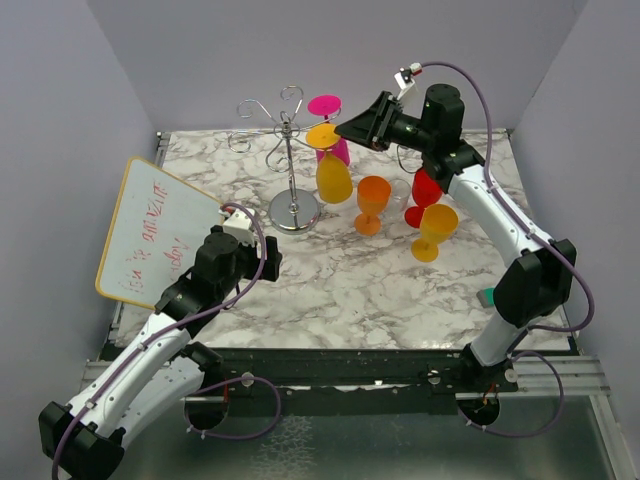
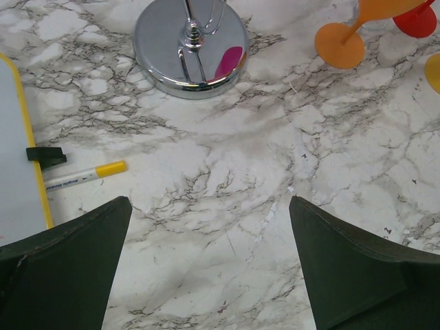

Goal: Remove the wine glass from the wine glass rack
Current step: Pick up the wine glass from the wine rack.

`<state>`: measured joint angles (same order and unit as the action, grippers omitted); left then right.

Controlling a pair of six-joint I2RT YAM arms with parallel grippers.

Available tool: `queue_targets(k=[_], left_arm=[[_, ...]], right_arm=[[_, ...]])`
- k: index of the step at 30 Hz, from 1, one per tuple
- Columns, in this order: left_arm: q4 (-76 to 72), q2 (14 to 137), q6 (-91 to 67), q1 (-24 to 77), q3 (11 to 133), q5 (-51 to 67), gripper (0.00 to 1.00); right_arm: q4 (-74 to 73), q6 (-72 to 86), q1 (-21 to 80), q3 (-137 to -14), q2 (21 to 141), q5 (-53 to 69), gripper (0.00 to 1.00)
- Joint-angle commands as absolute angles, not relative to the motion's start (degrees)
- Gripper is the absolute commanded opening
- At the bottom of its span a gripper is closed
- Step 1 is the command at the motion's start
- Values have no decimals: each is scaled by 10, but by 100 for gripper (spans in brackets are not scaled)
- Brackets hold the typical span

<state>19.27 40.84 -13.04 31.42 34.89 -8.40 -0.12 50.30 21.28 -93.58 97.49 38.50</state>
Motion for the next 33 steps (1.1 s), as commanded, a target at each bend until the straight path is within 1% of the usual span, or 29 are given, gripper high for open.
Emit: queue_targets(k=[1,13,17,18,19,21,23,27,28,31,33], left_arm=[[184,410,-135,310,346,-77,99],[184,412,-135,308,347,-74,99],[184,412,-135,307,347,-74,99],[184,413,-135,307,347,-74,99],[184,413,-135,307,347,-73,99],[184,412,-135,307,347,-73,99],[184,412,-135,306,347,-72,99],[184,412,-135,306,346,-71,99],[184,411,-135,306,346,-71,99],[184,411,-135,305,346,-71,99],[183,411,-135,305,346,-70,99]], right_arm=[[-22,512,211,-939,991,386,40],[-17,525,210,-940,1004,386,40],[-6,535,210,-936,1005,391,35],[-5,537,210,-934,1004,392,30],[-4,540,210,-933,1004,392,29],[-4,543,210,-932,1003,391,27],[13,548,210,-932,1002,393,23],[27,565,210,-927,998,397,22],[32,570,210,-925,997,398,18],[43,581,210,-920,990,403,16],[51,588,210,-916,984,405,11]])
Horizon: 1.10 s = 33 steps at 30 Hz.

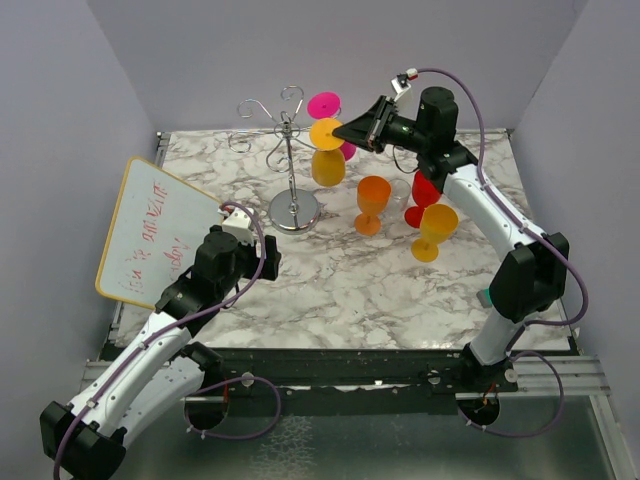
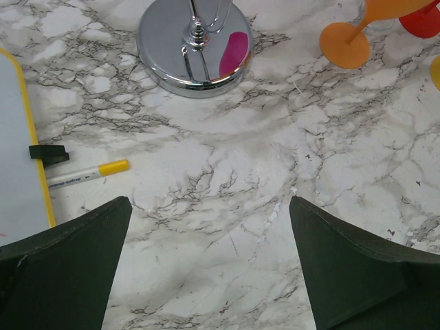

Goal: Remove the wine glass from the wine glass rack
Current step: Pick up the wine glass from the wine rack.

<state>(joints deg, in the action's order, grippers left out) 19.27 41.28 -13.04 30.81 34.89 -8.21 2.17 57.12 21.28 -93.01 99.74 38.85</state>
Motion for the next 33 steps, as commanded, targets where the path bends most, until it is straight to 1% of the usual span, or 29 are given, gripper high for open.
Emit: queue_targets(k=[1,4,5,17,29,33], left_arm=[[184,411,-135,305,346,-70,99],[184,411,-135,305,346,-68,99],[184,411,-135,305,346,-69,99],[184,407,-135,304,346,-66,99],[184,409,-135,303,345,-63,99],[184,410,-135,302,346,-63,99]], right_arm=[[54,592,210,-913,981,405,8],[65,604,211,-904,973,409,1],[70,609,210,-902,971,411,1],[82,668,211,-898,970,397,1],[74,707,220,-881,933,335,0],[25,699,233,-913,942,313,0]])
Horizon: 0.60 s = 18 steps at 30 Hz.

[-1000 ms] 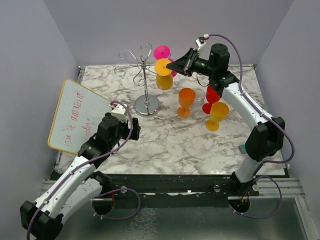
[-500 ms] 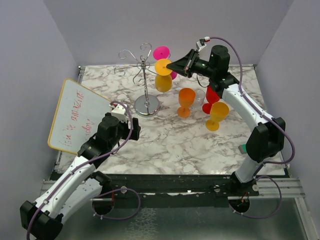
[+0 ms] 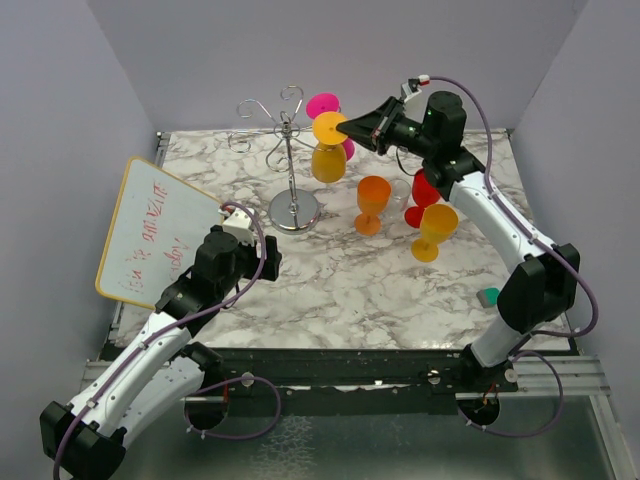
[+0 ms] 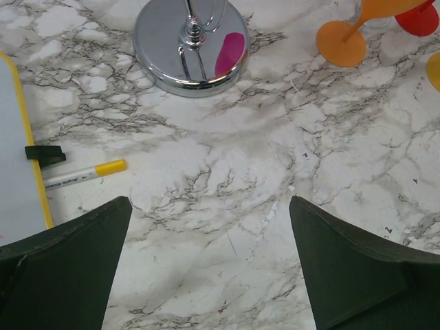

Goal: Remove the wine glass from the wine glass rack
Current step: Pick up the wine glass from the wine rack.

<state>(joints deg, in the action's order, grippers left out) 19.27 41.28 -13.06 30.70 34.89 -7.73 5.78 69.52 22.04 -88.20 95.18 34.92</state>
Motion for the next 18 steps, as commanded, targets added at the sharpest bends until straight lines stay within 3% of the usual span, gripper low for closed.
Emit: queue_targets(k=[1,18], left_arm=[[184,410,-135,302,346,-63,99],[184,409,-136,301,345,-63,99]], right_arm=[[12,697,238,-920,944,307,0],[-32,691,273,-953,980,237,1]])
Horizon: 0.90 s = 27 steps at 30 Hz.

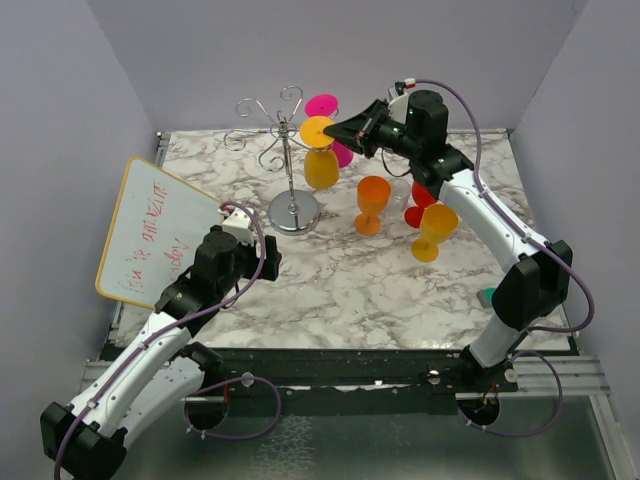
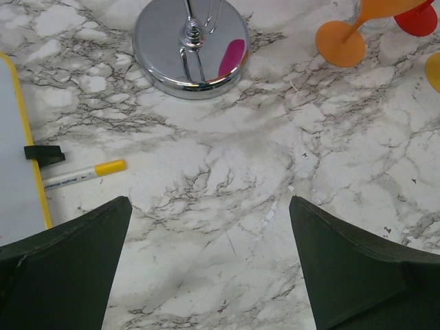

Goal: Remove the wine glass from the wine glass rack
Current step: Pick up the wine glass from the wine rack.

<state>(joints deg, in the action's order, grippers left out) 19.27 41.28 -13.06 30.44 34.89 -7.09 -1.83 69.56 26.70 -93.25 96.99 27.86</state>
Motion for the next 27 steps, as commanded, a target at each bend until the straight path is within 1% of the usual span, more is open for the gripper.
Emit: queue_targets(k=[1,6,11,27], left_arm=[[184,409,-137,301,345,-63,99],[184,409,-137,301,345,-65,99],[184,412,-138,301,345,-64,99],[184,413,-138,299,345,-62,99]], right_arm=[[-32,689,273,-952,979,227,1],[-6,679,273,-923,959,172,0],[41,669,274,-884,934,141,1],[62,671,273,-824,876,63,0]])
